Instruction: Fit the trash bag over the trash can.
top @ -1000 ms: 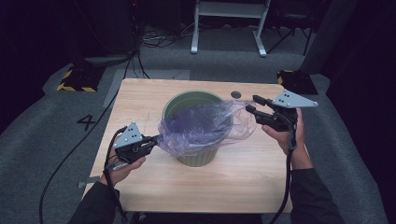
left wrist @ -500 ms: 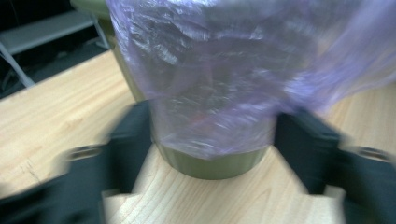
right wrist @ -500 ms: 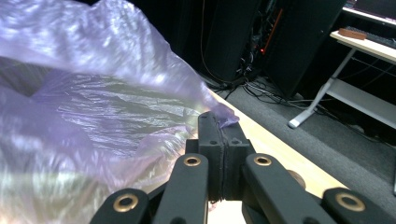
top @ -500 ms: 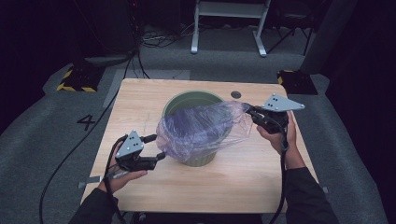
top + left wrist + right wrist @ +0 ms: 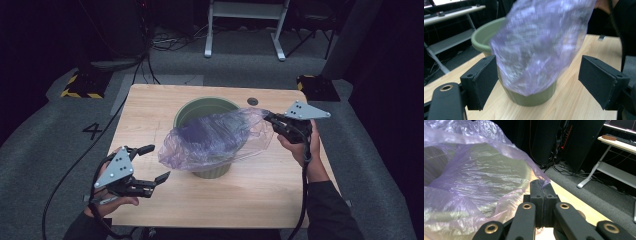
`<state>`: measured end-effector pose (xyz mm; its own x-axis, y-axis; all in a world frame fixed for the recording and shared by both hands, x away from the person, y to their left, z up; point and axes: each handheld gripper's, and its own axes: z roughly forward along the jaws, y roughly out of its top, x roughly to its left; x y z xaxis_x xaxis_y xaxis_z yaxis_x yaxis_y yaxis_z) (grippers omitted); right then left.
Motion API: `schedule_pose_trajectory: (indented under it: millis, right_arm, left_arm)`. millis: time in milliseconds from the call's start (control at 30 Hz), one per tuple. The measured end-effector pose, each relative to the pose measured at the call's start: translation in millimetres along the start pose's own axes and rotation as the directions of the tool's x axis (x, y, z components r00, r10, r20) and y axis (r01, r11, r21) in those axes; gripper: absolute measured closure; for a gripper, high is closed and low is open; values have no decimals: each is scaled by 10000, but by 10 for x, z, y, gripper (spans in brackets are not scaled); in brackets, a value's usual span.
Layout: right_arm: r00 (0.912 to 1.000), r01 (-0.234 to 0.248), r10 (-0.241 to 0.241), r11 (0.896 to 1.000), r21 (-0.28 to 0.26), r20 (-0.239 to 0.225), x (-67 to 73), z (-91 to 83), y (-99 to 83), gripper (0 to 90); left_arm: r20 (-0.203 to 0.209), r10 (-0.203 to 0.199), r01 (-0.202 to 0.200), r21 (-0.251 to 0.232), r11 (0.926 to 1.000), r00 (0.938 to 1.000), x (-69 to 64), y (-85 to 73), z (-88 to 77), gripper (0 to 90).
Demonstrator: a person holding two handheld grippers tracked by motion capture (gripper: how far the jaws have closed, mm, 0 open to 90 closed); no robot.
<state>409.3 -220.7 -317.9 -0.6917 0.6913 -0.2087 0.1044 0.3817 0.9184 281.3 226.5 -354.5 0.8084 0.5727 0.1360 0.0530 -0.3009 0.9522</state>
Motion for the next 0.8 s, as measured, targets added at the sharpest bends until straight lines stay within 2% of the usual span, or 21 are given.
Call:
schedule_pose_trajectory:
  millis: [133, 200, 300, 433, 533, 567, 667, 700, 733, 800]
  right_arm:
    - [10000, 17, -17, 10000, 9, 3, 4, 0, 5, 899]
    - [10000, 21, -21, 10000, 53, 7, 8, 5, 9, 899]
    - [10000, -21, 21, 10000, 23, 13, 18, 5, 22, 898]
    - [10000, 62, -62, 9999, 135, 21, 36, 20, 42, 886]
    - [10000, 94, -94, 9997, 220, -21, 45, 40, 51, 859]
    - [9999, 118, -118, 9996, 239, -31, 47, 48, 51, 854]
    - [9998, 160, -158, 9995, 274, -82, 60, 59, 54, 854]
    - [9998, 172, -169, 9995, 268, -111, 63, 60, 57, 854]
    - [9998, 196, -193, 9994, 274, -88, 66, 60, 62, 854]
    - [9997, 224, -221, 9994, 262, -86, 71, 55, 74, 854]
  left_arm:
    - [105, 76, -71, -444, 9990, 9999, 1, 145, -93, 156]
    - [203, 259, -248, -520, 9983, 9995, -28, 244, -77, 156]
    - [634, 632, -597, -561, 9966, 9960, -98, 403, 8, 156]
    - [956, 1183, -1163, -267, 9929, 9884, -188, 581, 203, 155]
    - [762, 1622, -1640, 189, 9863, 9838, -236, 672, 373, 157]
    - [662, 1631, -1650, 255, 9860, 9844, -239, 695, 424, 157]
    - [538, 1697, -1728, 608, 9831, 9840, -177, 742, 566, 176]
    - [344, 1758, -1779, 712, 9815, 9838, -143, 751, 609, 196]
    - [219, 1834, -1846, 882, 9788, 9828, -106, 758, 646, 252]
    - [-95, 2242, -2219, 1081, 9691, 9745, -29, 769, 698, 301]
